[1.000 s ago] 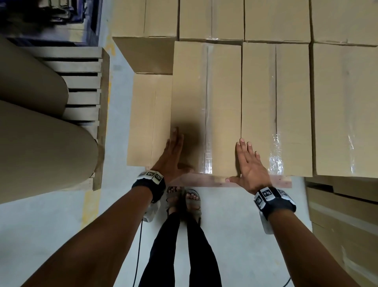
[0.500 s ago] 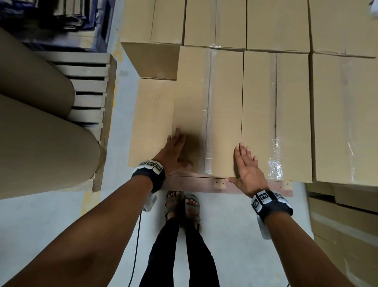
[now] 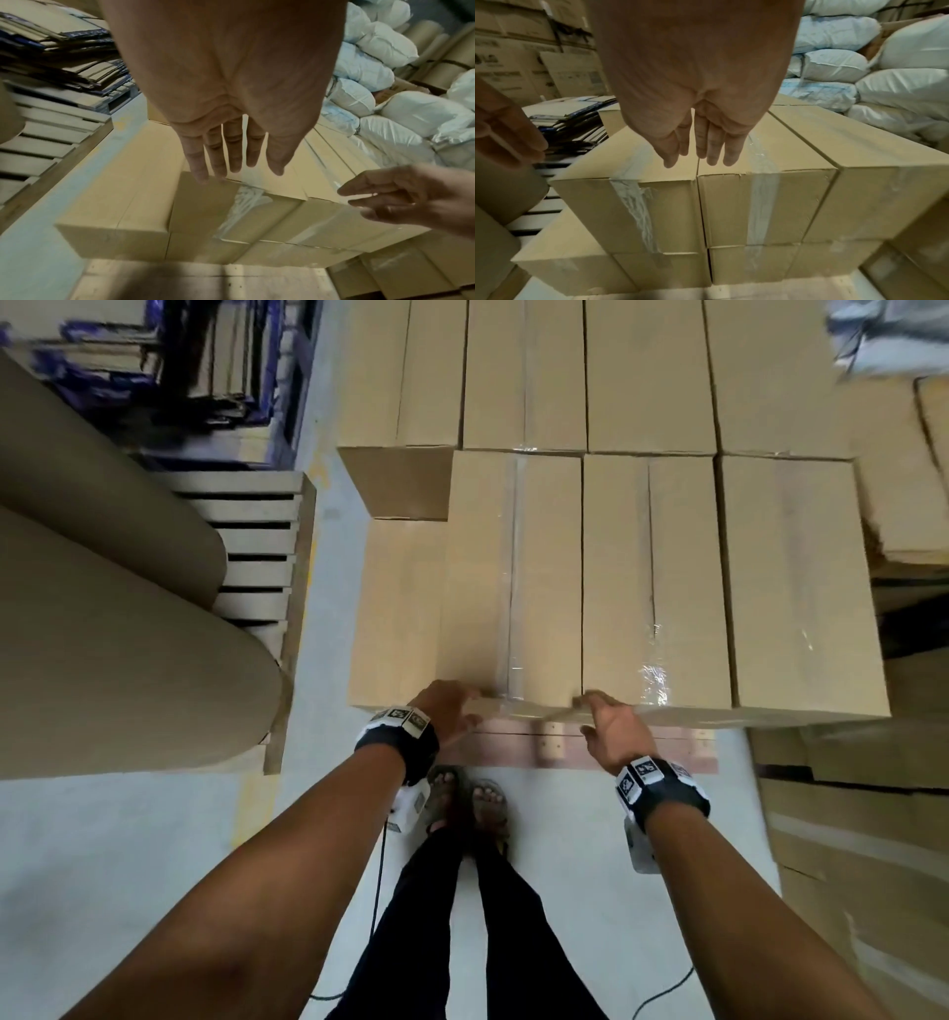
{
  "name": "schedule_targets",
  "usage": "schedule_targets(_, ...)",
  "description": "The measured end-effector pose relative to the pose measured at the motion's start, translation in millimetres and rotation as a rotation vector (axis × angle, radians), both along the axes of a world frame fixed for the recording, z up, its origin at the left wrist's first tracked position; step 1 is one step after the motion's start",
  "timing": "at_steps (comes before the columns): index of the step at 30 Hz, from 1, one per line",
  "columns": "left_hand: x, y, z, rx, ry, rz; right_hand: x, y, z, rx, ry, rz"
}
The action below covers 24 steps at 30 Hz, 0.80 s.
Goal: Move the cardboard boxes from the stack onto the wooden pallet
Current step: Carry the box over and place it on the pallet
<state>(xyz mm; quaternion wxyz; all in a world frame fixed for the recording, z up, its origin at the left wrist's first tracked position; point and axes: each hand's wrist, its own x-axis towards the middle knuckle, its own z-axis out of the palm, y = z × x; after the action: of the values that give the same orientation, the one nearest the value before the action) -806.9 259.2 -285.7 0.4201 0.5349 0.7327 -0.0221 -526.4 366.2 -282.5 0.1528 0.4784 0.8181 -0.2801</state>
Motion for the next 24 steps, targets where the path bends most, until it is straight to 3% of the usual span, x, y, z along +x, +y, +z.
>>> schedule_targets(6,42,-76,48,0.075,-0.128,0.173,38,-90,42,-0.018,0.108,-0.219)
schedule_targets(9,57,-114,62,0.137,-0.162,0.179,51,-142,54,0.017,0.151,-0.296)
schedule_targets(17,108,-177,88,0.158,-0.212,-0.144,86,-265,68,0.052,0.169,-0.491)
schedule_targets(24,166,-256,87,0.135,-0.290,-0.277,147,-391,69,0.080,0.168,-0.728)
